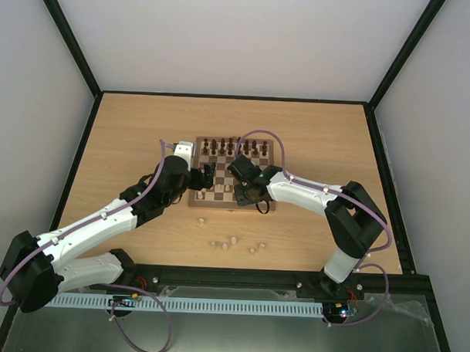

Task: Set up the chess pieces on the board
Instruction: Place the chess piece on the chessboard.

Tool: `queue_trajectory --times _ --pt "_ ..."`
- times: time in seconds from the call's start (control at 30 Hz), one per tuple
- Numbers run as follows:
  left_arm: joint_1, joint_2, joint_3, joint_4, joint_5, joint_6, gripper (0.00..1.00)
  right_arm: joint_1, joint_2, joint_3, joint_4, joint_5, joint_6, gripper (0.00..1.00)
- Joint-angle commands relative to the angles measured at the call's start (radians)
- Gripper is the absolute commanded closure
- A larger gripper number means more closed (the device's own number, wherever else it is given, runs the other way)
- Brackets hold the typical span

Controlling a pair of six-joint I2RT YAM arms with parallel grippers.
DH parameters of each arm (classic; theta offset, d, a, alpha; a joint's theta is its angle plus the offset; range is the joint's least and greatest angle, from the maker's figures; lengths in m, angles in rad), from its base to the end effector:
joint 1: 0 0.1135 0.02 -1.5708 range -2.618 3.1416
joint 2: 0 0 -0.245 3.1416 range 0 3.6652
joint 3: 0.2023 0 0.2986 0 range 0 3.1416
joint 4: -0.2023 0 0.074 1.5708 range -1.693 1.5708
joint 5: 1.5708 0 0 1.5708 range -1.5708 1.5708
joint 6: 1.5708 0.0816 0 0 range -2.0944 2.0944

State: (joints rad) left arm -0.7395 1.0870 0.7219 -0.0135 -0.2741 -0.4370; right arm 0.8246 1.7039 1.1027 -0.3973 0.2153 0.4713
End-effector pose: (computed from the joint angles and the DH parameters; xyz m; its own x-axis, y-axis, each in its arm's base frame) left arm 0.2679 -0.2145 0.2256 -0.4433 -0.1470 -0.8842 0.3039 0.9034 -0.3026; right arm 0.2918 0.2899 0.1111 -0.7985 -0.2103 -0.5641 -0.3100 0.9468 0.0859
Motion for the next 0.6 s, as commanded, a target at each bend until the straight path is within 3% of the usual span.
queue_trajectory --times 0.0,0.3,0.57 --pt "-0.003 0.005 0.007 0.001 -0.019 0.008 0.01 -0.003 -0.006 0.010 -0.023 -0.004 -0.008 0.81" --pt "-0.004 0.015 0.010 -0.001 -0.024 0.011 0.01 -0.003 -0.085 -0.009 -0.028 0.008 0.001 0.69" --pt "-0.004 0.030 0.024 -0.017 -0.026 0.014 0.01 -0.004 -0.295 -0.139 -0.002 0.032 0.016 0.43"
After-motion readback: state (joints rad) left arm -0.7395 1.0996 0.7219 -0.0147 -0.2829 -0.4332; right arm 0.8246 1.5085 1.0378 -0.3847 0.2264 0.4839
